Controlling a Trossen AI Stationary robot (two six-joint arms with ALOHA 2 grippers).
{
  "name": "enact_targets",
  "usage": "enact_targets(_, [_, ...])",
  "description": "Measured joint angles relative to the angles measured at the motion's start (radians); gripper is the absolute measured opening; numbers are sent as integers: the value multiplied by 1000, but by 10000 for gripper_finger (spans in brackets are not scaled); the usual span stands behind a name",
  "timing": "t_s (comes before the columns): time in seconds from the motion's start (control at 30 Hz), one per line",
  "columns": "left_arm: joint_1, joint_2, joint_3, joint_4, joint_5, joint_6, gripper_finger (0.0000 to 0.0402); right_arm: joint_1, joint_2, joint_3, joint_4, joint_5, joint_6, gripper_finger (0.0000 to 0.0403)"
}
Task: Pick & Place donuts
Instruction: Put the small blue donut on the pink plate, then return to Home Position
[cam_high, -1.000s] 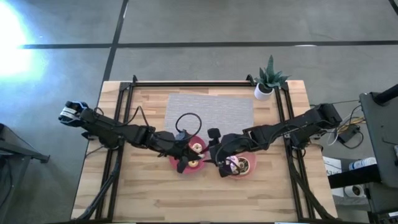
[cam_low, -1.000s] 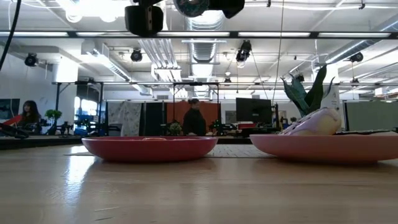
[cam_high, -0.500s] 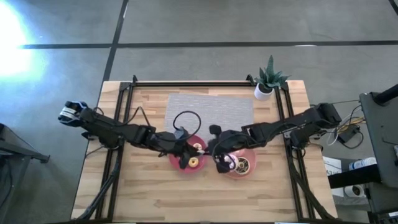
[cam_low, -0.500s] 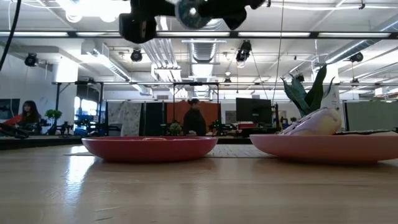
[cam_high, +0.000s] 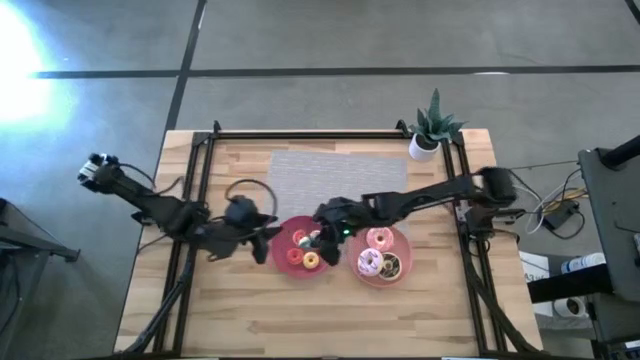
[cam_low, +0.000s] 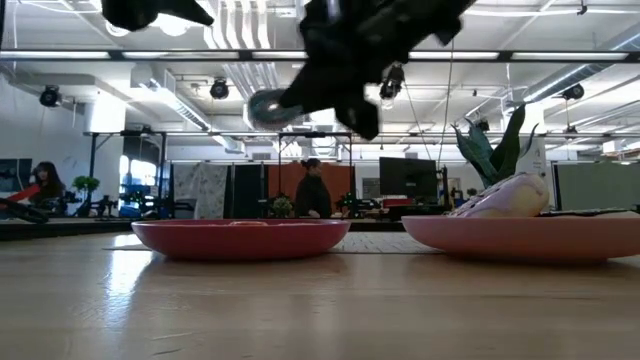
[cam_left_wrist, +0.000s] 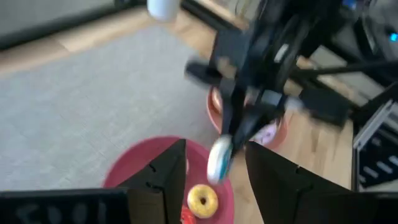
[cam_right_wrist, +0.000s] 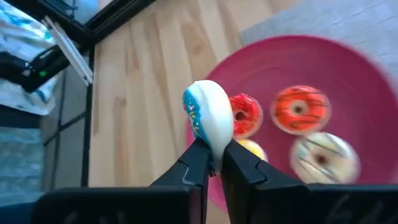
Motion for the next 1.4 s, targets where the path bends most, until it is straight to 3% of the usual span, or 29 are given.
enact_targets(0.2, [-96, -76, 0, -56, -132, -36, 139, -23, 211, 192, -14, -33, 50, 24])
enact_targets(0.47, [-128, -94, 0, -169, -140, -94, 139, -60, 476, 493, -177, -88, 120, 24])
enact_targets(0.7, [-147, -116, 0, -320, -141, -129, 139, -73, 605, 700, -367, -102, 157, 24])
enact_targets(0.87, [-148, -139, 0, -376, -176, -128, 139, -74, 651, 827, -541, -90, 120, 41])
enact_targets(1.13, [-147, -186, 0, -408, -219, -116, 139, -75, 675, 942, -678, -15, 60, 113])
enact_targets(1.4, [-146, -187, -2, -428, -207, -111, 139, -74, 626, 952, -773, 196, -88, 163])
